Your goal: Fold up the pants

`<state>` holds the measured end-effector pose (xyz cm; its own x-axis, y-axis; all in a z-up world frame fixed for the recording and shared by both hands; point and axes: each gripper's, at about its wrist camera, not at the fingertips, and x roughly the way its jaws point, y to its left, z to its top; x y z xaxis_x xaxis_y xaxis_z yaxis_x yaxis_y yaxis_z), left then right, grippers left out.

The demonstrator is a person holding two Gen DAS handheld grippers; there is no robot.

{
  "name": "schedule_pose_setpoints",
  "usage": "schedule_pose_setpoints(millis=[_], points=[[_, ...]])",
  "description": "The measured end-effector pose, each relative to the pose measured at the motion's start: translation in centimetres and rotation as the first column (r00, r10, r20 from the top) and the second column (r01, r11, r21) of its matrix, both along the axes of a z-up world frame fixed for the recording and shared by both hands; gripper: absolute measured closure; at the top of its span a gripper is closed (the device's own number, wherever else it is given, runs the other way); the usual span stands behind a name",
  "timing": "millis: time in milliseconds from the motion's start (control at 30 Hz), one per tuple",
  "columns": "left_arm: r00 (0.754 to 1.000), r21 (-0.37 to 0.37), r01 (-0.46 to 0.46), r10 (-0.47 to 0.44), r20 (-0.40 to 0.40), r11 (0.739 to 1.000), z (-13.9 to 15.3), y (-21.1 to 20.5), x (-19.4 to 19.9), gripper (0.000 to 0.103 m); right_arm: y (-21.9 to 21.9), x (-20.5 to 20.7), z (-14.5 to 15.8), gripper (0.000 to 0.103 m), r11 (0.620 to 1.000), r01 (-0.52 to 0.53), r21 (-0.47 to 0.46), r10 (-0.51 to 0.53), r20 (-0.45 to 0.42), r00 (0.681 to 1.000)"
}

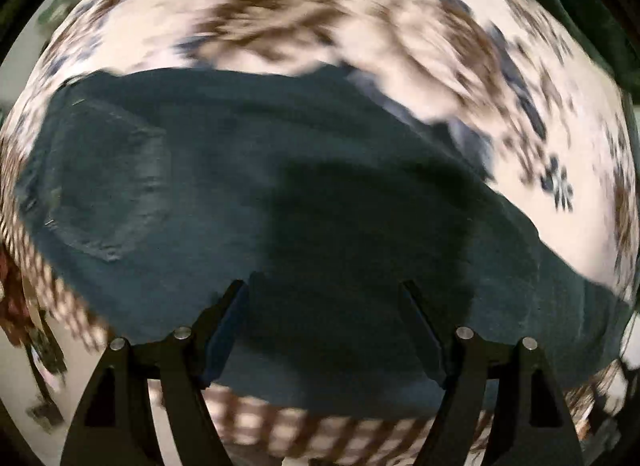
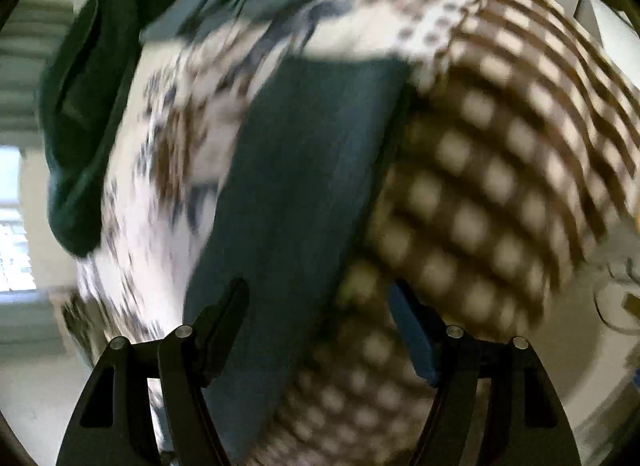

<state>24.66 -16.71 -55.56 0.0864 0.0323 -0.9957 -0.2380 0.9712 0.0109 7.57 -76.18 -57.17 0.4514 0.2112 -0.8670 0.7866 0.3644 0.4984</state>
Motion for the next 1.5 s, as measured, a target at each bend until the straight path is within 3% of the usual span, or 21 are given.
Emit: schedule_pose_setpoints(millis=[100,267,400,467,500,533,600,633,767,800,933,1067,1200,1333,1500], points=[[1.000,0.034,0.012,-0.011,-0.020,0.999,-2.2,-1.9,0.1,0.028,-4.0,0.0,-2.7,0.030,0.997,0.042,0.068,-0.048,0.086,0.995],[0.999,0.014,-0.044,0.044,0.006,0.999,-3.6,-1.1,0.2,0.016,-4.9,0.7,-4.5,0.031,0.984,0.047,0.174,-0.096,0.290,0.952],[0.998,-0.006,-0.059,0.059,0.012,0.998,-4.2,-0.3,0.7,0.000,-5.0,1.7,-5.3,0.031,0.977,0.021,0.213,-0.100,0.364,0.926],[0.998,0.010,-0.068,0.068,0.007,0.998,-5.3,0.3,1.3,0.000,-5.0,2.3,-5.5,0.031,0.973,0.019,0.231,-0.111,0.393,0.913],[0.997,0.025,-0.073,0.073,0.014,0.997,-5.5,0.3,1.3,0.000,-5.3,2.6,-5.5,0.036,0.972,0.011,0.236,-0.111,0.416,0.902],[0.997,0.035,-0.079,0.078,0.025,0.996,-5.6,0.1,1.3,0.000,-5.4,3.0,-5.5,0.054,0.968,0.005,0.249,-0.117,0.437,0.892],[0.994,0.051,-0.093,0.090,0.054,0.994,-6.2,0.2,0.6,0.000,-4.6,4.3,-5.9,0.070,0.954,-0.004,0.300,-0.147,0.478,0.866],[0.994,0.054,-0.094,0.091,0.060,0.994,-6.2,0.2,0.5,0.000,-4.4,5.1,-5.9,0.070,0.955,-0.010,0.298,-0.142,0.482,0.865],[0.993,0.059,-0.095,0.090,0.074,0.994,-5.9,0.4,-0.5,0.000,-4.0,8.3,-6.6,0.072,0.967,-0.060,0.247,-0.042,0.390,0.920],[0.993,0.060,-0.094,0.090,0.072,0.994,-5.9,0.6,-0.6,0.000,-3.8,8.9,-6.4,0.094,0.977,-0.073,0.202,-0.003,0.355,0.935],[0.995,0.063,-0.092,0.089,0.048,0.994,-6.2,0.1,0.2,0.000,-3.5,9.5,-5.6,0.095,0.989,-0.042,0.142,-0.002,0.293,0.956],[0.995,0.068,-0.096,0.096,0.012,0.993,-5.6,0.3,1.1,0.000,-2.7,9.1,-3.7,0.095,0.992,-0.027,0.120,-0.011,0.310,0.951],[0.998,0.115,-0.062,0.059,0.029,0.992,-3.6,-0.5,0.8,0.000,-0.1,10.0,0.6,0.095,0.995,-0.079,0.062,0.054,0.337,0.940],[0.994,0.072,-0.099,0.096,0.045,0.993,-1.5,0.3,-0.3,0.000,5.7,11.8,6.3,0.095,0.983,-0.182,-0.027,0.180,0.341,0.923],[0.988,0.022,-0.143,0.141,0.069,0.989,1.4,2.8,-1.8,0.000,14.9,14.0,11.2,0.095,0.944,-0.294,-0.147,0.326,0.306,0.894]])
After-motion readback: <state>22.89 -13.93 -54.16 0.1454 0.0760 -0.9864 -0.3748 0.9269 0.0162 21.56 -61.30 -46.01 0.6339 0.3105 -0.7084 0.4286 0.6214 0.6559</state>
